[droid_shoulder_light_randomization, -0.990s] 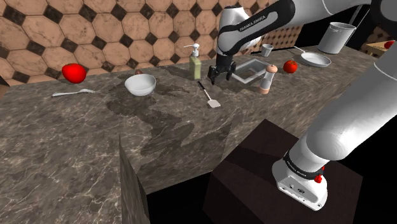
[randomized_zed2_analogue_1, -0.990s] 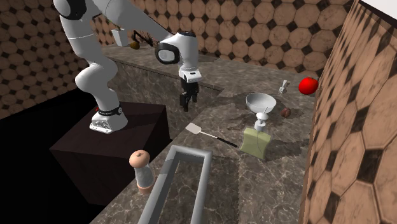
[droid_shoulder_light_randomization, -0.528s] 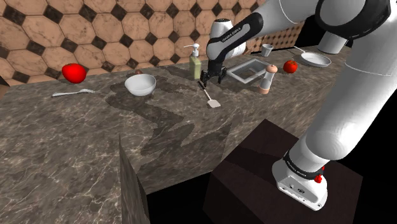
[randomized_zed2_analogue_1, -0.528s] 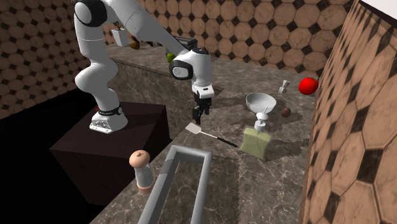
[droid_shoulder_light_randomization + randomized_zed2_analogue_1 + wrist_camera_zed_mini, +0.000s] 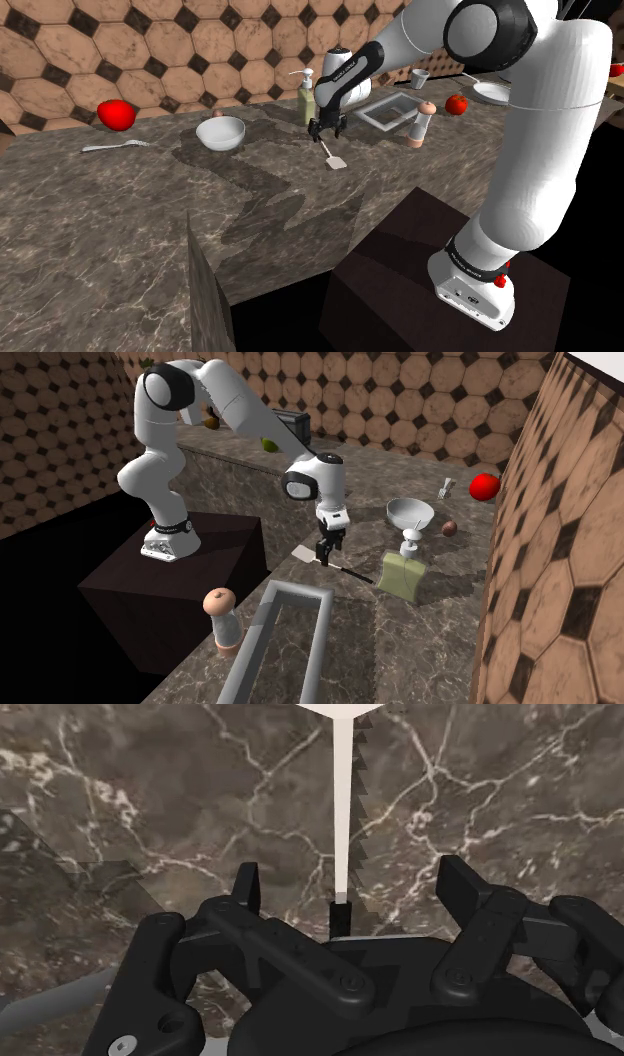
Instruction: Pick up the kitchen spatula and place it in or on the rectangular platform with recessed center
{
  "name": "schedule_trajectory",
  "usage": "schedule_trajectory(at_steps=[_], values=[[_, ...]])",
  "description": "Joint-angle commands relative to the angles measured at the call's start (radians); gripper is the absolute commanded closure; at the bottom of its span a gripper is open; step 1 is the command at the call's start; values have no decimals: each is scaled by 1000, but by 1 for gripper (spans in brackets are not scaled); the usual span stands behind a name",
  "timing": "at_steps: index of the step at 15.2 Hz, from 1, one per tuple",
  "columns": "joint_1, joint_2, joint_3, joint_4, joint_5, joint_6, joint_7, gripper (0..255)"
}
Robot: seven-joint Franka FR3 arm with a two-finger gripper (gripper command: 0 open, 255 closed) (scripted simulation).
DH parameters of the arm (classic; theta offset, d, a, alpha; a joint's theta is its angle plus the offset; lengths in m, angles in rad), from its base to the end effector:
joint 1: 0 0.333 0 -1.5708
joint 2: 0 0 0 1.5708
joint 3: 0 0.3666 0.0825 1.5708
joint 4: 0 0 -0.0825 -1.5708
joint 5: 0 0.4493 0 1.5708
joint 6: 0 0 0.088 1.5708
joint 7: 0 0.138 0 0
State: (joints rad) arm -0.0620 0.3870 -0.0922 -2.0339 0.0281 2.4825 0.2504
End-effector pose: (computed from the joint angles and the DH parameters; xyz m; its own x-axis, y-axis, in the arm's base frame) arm 0.6620 -0.1016 0.2269 0.9118 -0.4054 0.0656 -0.4063 -0.9137 -0.0001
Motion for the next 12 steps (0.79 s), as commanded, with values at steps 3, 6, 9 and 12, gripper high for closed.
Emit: schedule_trajectory(at_steps=[3,6,9,12], values=[[-3,45,3,5,6,40,-3,0],[-3,51,4,6,6,46,-3,0],[-3,51,4,6,6,46,-3,0],[-3,51,4,6,6,46,-3,255]])
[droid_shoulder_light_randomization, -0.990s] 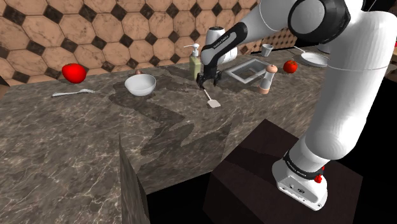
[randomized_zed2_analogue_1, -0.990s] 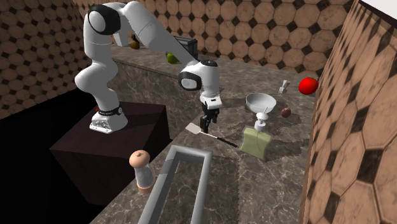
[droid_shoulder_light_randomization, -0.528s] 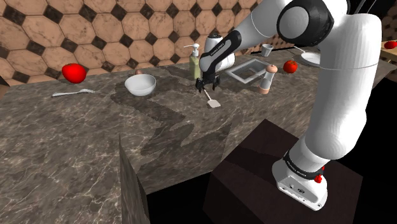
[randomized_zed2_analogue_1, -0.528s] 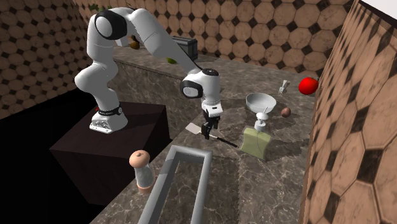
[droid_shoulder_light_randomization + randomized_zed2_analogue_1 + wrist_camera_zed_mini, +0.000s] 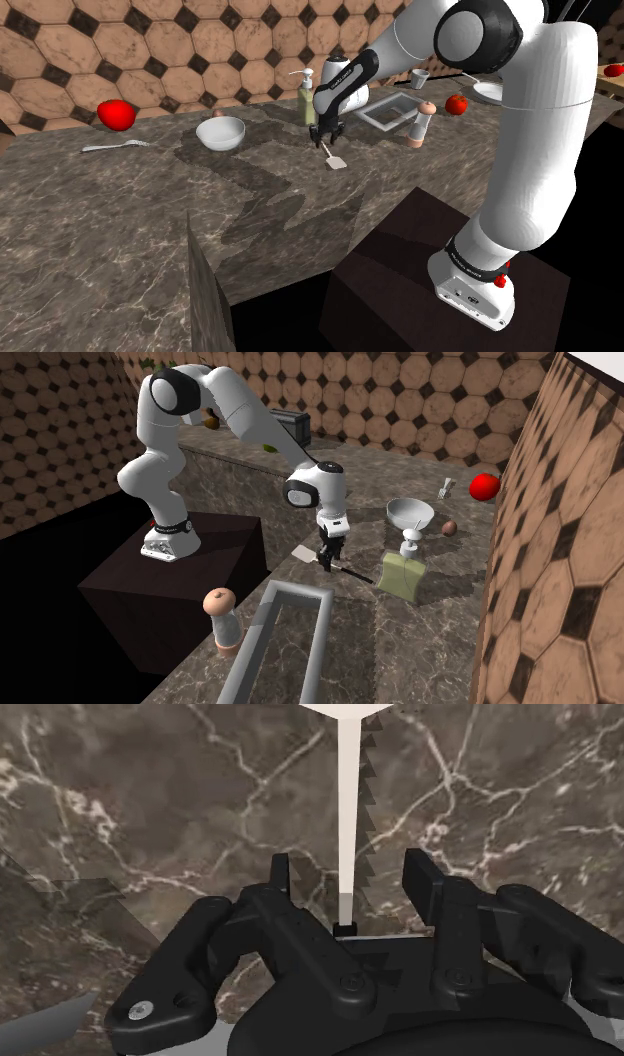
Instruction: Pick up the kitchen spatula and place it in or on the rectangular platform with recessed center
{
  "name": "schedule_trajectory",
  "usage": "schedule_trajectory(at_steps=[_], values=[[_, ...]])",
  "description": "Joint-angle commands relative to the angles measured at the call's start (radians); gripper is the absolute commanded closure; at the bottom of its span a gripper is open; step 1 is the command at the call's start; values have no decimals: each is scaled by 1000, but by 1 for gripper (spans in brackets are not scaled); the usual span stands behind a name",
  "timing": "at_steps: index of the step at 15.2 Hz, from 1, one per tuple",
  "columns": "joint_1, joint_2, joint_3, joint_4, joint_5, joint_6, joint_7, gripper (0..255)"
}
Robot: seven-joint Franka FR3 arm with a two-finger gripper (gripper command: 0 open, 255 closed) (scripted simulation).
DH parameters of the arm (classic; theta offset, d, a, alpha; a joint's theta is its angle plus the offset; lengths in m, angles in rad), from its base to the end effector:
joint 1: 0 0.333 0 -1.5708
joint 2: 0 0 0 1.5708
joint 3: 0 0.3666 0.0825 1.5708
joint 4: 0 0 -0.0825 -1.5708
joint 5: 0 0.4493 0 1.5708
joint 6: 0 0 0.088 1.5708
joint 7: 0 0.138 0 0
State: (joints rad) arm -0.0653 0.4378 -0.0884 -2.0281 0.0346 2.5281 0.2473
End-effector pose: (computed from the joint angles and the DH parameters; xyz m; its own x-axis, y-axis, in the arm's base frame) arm 0.6644 -0.1021 0.1999 0.9114 -0.4061 0.0663 -0.4070 -0.9134 -0.0005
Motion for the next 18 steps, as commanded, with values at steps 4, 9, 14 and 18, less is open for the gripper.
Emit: schedule_trajectory(at_steps=[4,9,14,18], values=[[0,0,0,0,0,0,0,255],[0,0,0,0,0,0,0,255],[3,-49,-4,3,-6,-52,3,255],[5,-86,-7,10,-11,-96,6,255]])
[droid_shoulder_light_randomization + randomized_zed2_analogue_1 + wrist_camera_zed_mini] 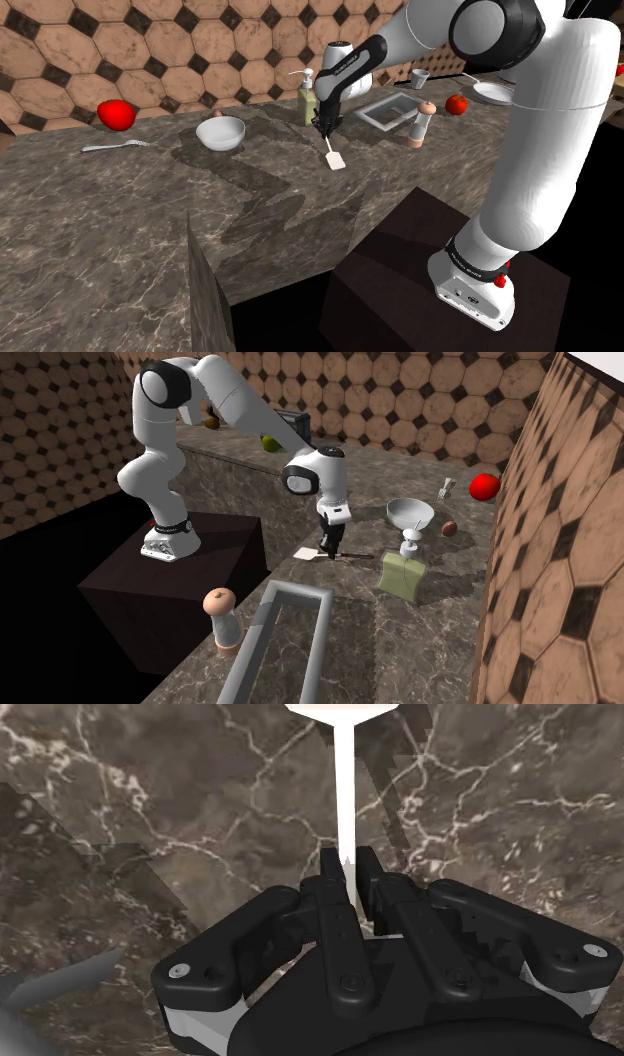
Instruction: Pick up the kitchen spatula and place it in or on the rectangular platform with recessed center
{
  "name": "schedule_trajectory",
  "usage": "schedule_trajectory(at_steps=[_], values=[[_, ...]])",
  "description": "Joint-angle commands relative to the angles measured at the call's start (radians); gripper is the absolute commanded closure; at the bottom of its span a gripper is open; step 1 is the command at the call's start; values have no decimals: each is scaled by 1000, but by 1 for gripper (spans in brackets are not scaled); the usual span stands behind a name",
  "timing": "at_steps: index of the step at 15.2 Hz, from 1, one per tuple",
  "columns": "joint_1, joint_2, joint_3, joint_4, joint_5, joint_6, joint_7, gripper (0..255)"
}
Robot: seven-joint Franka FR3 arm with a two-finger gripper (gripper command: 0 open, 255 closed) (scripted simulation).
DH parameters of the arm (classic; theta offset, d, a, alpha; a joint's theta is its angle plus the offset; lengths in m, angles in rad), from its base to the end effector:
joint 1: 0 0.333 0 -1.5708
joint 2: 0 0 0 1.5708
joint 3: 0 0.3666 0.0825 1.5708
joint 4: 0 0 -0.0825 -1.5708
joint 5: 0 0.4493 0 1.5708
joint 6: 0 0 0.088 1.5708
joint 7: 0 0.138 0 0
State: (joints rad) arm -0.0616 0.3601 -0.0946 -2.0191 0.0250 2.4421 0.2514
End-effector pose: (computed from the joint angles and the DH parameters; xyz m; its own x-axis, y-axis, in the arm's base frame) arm 0.6651 -0.1029 0.2479 0.9114 -0.4061 0.0667 -0.4069 -0.9135 -0.0006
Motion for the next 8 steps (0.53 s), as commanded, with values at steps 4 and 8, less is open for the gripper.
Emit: schedule_trajectory(at_steps=[4,8], values=[[3,-43,-3,11,-6,-55,4,255],[5,-75,-4,25,-10,-100,7,255]])
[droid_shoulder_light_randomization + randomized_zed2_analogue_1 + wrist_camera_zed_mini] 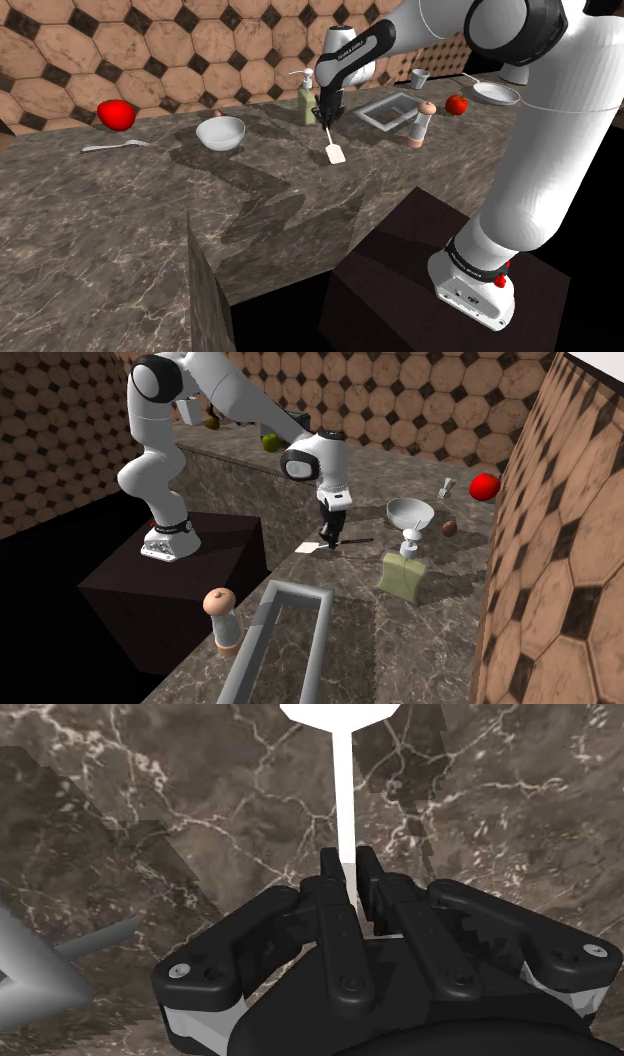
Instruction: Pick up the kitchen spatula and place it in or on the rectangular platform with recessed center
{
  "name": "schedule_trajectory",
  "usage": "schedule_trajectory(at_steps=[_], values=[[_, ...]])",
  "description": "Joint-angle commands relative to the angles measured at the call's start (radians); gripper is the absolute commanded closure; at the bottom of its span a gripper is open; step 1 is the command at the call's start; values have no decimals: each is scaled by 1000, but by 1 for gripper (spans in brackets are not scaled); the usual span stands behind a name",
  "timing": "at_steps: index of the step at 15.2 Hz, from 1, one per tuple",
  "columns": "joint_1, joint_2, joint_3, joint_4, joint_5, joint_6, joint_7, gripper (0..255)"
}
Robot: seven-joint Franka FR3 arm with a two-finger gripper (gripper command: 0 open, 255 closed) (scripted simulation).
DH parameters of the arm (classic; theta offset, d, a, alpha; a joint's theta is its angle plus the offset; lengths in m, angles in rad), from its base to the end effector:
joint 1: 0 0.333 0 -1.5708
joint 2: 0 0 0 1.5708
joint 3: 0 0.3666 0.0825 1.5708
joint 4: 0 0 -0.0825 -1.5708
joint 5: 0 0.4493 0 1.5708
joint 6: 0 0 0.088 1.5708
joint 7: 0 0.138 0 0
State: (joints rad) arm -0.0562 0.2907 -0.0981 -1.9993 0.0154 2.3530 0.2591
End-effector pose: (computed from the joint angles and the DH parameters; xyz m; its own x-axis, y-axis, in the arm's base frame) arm 0.6654 -0.1012 0.2954 0.9115 -0.4059 0.0666 -0.4067 -0.9135 -0.0006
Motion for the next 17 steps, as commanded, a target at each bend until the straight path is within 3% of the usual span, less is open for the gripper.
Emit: schedule_trajectory(at_steps=[1,17], values=[[0,-14,-1,9,-2,-23,-1,255],[-11,-108,-13,89,-10,-196,-19,255]])
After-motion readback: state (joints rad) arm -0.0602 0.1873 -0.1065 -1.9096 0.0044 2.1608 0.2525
